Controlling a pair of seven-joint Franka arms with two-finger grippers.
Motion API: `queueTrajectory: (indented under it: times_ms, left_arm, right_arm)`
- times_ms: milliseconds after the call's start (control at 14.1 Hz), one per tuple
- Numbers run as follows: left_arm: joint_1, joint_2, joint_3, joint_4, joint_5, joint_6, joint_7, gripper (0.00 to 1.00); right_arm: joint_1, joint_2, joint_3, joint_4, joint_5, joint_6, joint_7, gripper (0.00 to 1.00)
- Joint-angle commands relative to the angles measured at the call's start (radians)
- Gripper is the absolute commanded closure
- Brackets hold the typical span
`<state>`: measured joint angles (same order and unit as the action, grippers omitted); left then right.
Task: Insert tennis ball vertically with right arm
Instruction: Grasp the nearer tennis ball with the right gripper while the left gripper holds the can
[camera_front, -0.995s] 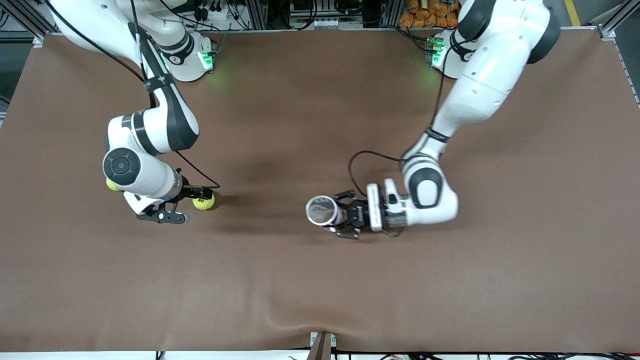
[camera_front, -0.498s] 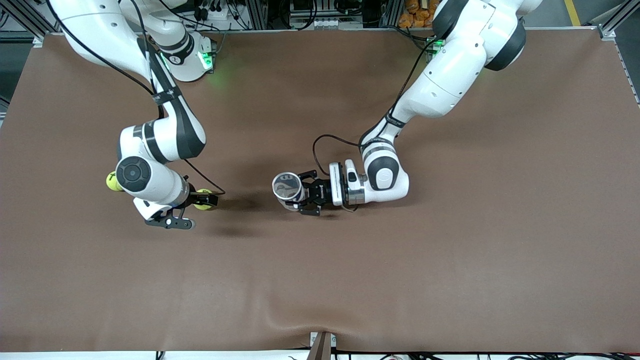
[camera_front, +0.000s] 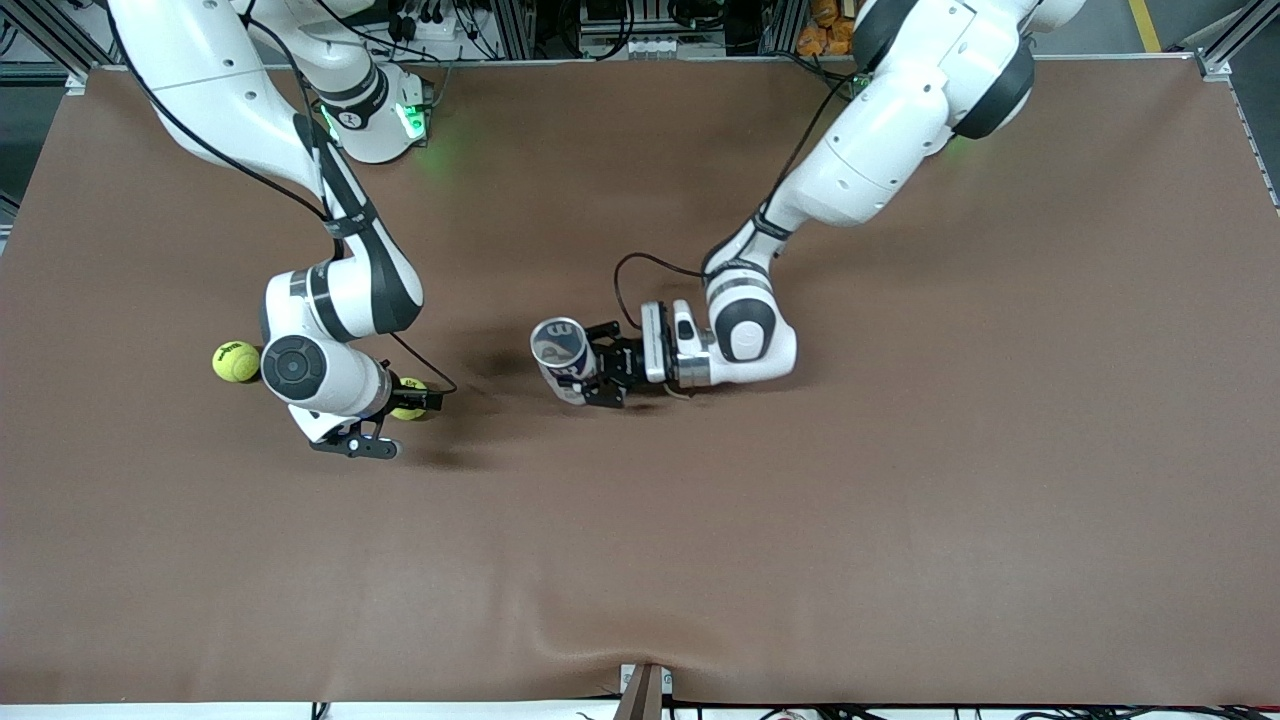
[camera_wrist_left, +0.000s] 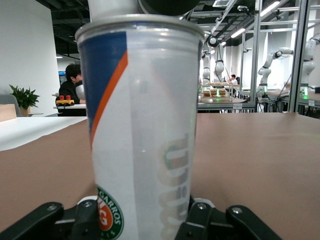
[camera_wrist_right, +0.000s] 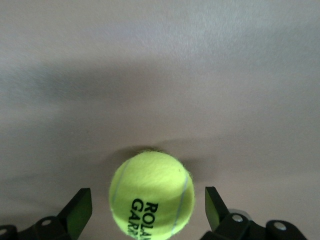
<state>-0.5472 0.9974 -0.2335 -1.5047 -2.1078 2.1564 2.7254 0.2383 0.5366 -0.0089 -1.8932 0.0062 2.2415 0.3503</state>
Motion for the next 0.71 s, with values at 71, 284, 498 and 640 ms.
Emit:
queueTrajectory:
  times_ms: [71,284,498,640]
  left_arm:
    - [-0.023,-0.003,0.002,-0.020,-0.089,0.011,0.108,0.52]
    - [-0.020,-0.003,0.002,-0.034,-0.092,0.011,0.131,0.52]
    - [-0.020,-0.002,0.002,-0.034,-0.100,0.011,0.131,0.52]
    - [-0.020,-0.002,0.002,-0.032,-0.100,0.011,0.132,0.52]
  right_arm:
    - [-0.013,0.022,0.007,-0.026,-0.008,0.064,0.018,0.00]
    - [-0.028,0.028,0.007,-0.029,-0.008,0.073,0.018,0.42]
    - [-0.016,0.013,0.009,-0.027,-0.005,0.055,0.019,1.00]
    - [-0.016,-0.030,0.009,-0.020,-0.005,-0.015,0.019,1.00]
